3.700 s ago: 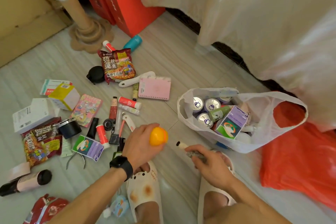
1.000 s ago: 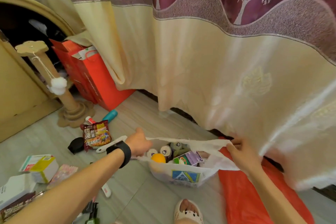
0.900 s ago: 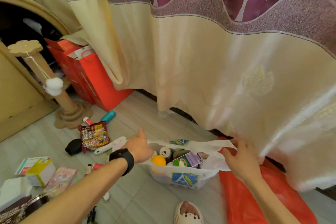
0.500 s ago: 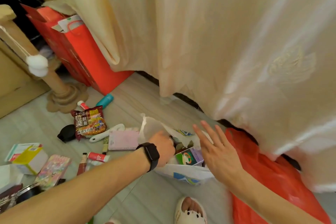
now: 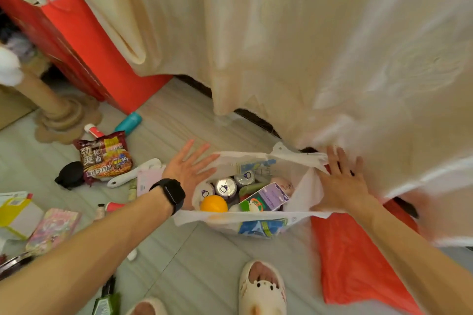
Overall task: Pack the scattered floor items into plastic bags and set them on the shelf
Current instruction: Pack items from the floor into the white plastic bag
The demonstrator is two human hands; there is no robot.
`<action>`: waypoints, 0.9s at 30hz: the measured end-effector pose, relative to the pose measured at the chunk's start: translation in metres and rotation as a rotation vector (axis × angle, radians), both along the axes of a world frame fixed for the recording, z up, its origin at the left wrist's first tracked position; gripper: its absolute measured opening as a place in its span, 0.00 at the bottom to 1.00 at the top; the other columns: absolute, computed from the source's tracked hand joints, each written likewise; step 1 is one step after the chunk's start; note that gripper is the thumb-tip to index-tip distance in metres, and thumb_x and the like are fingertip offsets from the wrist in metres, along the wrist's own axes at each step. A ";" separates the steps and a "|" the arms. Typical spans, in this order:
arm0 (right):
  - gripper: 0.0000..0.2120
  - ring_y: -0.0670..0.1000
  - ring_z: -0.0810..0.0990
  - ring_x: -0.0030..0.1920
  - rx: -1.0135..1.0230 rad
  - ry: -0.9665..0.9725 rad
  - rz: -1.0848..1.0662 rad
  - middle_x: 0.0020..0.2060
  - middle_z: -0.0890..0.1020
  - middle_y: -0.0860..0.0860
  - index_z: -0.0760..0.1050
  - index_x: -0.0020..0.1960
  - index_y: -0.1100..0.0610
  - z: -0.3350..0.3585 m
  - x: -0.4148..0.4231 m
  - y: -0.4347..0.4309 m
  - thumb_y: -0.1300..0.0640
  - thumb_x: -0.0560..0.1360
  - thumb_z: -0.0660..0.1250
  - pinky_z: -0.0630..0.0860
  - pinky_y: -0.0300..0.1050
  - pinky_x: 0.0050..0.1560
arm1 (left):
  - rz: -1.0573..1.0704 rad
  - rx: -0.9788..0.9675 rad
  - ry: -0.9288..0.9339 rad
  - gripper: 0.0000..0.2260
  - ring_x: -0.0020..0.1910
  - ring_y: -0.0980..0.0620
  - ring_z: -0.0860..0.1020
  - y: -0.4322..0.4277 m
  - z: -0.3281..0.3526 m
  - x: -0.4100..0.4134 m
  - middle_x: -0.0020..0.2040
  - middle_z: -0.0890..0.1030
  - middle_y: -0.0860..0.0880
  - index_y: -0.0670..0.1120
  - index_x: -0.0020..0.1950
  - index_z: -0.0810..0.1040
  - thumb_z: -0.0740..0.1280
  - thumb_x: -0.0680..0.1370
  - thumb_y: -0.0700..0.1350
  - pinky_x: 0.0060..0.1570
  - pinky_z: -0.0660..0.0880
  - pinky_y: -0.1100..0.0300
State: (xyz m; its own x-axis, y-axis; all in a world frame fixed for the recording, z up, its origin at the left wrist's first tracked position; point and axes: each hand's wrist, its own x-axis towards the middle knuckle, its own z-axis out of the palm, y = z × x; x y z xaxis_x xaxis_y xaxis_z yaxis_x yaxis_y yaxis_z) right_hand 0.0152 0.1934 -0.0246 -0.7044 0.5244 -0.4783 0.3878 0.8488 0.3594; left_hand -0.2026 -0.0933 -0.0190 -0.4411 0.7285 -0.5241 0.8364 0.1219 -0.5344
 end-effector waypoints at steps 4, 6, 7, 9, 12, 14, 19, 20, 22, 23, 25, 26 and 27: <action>0.60 0.60 0.30 0.76 -0.113 0.027 -0.100 0.73 0.25 0.58 0.40 0.79 0.44 -0.020 0.002 0.000 0.23 0.59 0.65 0.40 0.67 0.73 | 0.049 0.018 -0.086 0.49 0.73 0.37 0.27 -0.004 -0.029 0.005 0.76 0.26 0.47 0.53 0.77 0.29 0.57 0.72 0.73 0.65 0.26 0.32; 0.59 0.59 0.31 0.76 -0.169 0.019 -0.109 0.74 0.27 0.58 0.42 0.79 0.44 -0.023 0.002 -0.003 0.26 0.60 0.68 0.40 0.64 0.75 | 0.075 0.021 -0.137 0.48 0.74 0.38 0.28 -0.004 -0.036 0.010 0.76 0.27 0.47 0.52 0.76 0.28 0.58 0.73 0.71 0.66 0.27 0.32; 0.57 0.59 0.32 0.77 -0.173 0.028 -0.095 0.75 0.28 0.58 0.45 0.79 0.44 -0.022 0.003 -0.006 0.29 0.61 0.70 0.41 0.63 0.75 | 0.092 0.039 -0.156 0.48 0.75 0.38 0.29 -0.004 -0.037 0.012 0.76 0.28 0.46 0.52 0.77 0.28 0.58 0.74 0.70 0.67 0.28 0.32; 0.49 0.59 0.36 0.78 -0.145 0.166 0.010 0.77 0.32 0.58 0.56 0.78 0.48 -0.015 0.009 -0.017 0.37 0.63 0.73 0.42 0.62 0.76 | 0.120 0.083 -0.187 0.44 0.76 0.39 0.31 -0.004 -0.032 0.019 0.78 0.32 0.44 0.51 0.78 0.32 0.59 0.76 0.63 0.68 0.30 0.32; 0.33 0.61 0.55 0.77 -0.104 0.637 0.276 0.78 0.56 0.60 0.75 0.67 0.54 -0.003 0.023 -0.039 0.51 0.63 0.76 0.54 0.63 0.75 | 0.041 0.251 -0.293 0.36 0.79 0.42 0.45 -0.008 -0.016 0.029 0.80 0.52 0.43 0.48 0.80 0.51 0.62 0.76 0.52 0.73 0.40 0.34; 0.19 0.61 0.66 0.73 -0.181 0.816 0.432 0.72 0.70 0.58 0.80 0.60 0.56 -0.006 0.032 -0.054 0.53 0.69 0.70 0.60 0.62 0.73 | -0.030 0.465 -0.375 0.29 0.71 0.45 0.70 -0.015 -0.017 0.038 0.69 0.74 0.46 0.49 0.71 0.71 0.69 0.69 0.47 0.72 0.61 0.41; 0.38 0.53 0.58 0.77 -0.267 0.392 0.173 0.73 0.69 0.53 0.82 0.57 0.49 -0.035 0.044 -0.065 0.36 0.80 0.36 0.54 0.58 0.76 | 0.262 0.507 -0.486 0.38 0.77 0.43 0.58 -0.031 -0.030 0.054 0.78 0.61 0.46 0.50 0.80 0.49 0.64 0.76 0.60 0.75 0.52 0.47; 0.39 0.52 0.51 0.79 -0.273 0.279 0.124 0.76 0.63 0.52 0.83 0.56 0.46 -0.040 0.048 -0.060 0.35 0.79 0.34 0.47 0.59 0.76 | 0.283 0.411 -0.464 0.45 0.79 0.42 0.50 -0.035 -0.031 0.054 0.80 0.53 0.46 0.51 0.80 0.41 0.65 0.75 0.63 0.75 0.46 0.45; 0.34 0.52 0.57 0.78 -0.240 0.214 0.168 0.73 0.69 0.50 0.85 0.49 0.41 -0.041 0.054 -0.051 0.35 0.80 0.39 0.44 0.59 0.75 | 0.265 0.319 -0.426 0.53 0.79 0.41 0.42 -0.043 -0.029 0.056 0.81 0.44 0.45 0.54 0.77 0.31 0.69 0.71 0.66 0.75 0.41 0.44; 0.32 0.54 0.67 0.73 -0.217 0.225 0.234 0.66 0.77 0.50 0.85 0.41 0.42 -0.038 0.056 -0.049 0.37 0.80 0.44 0.49 0.58 0.74 | 0.270 0.326 -0.434 0.55 0.79 0.42 0.40 -0.046 -0.029 0.058 0.80 0.42 0.45 0.55 0.75 0.28 0.69 0.69 0.67 0.74 0.40 0.44; 0.27 0.58 0.78 0.61 -0.164 0.344 0.319 0.50 0.84 0.50 0.85 0.34 0.50 -0.033 0.056 -0.047 0.40 0.77 0.53 0.61 0.56 0.66 | 0.284 0.336 -0.457 0.57 0.78 0.43 0.37 -0.048 -0.030 0.061 0.80 0.39 0.46 0.55 0.75 0.27 0.69 0.67 0.71 0.74 0.37 0.43; 0.22 0.59 0.79 0.56 -0.138 0.432 0.350 0.47 0.83 0.51 0.84 0.35 0.52 -0.030 0.054 -0.048 0.42 0.76 0.57 0.65 0.54 0.61 | 0.284 0.336 -0.470 0.57 0.78 0.44 0.35 -0.046 -0.030 0.062 0.80 0.38 0.47 0.56 0.76 0.29 0.68 0.66 0.72 0.73 0.35 0.42; 0.19 0.59 0.80 0.55 -0.122 0.464 0.366 0.47 0.83 0.51 0.83 0.40 0.53 -0.025 0.050 -0.053 0.43 0.74 0.60 0.67 0.54 0.57 | 0.285 0.337 -0.484 0.57 0.78 0.44 0.35 -0.043 -0.029 0.063 0.80 0.38 0.48 0.56 0.77 0.31 0.68 0.65 0.72 0.72 0.34 0.42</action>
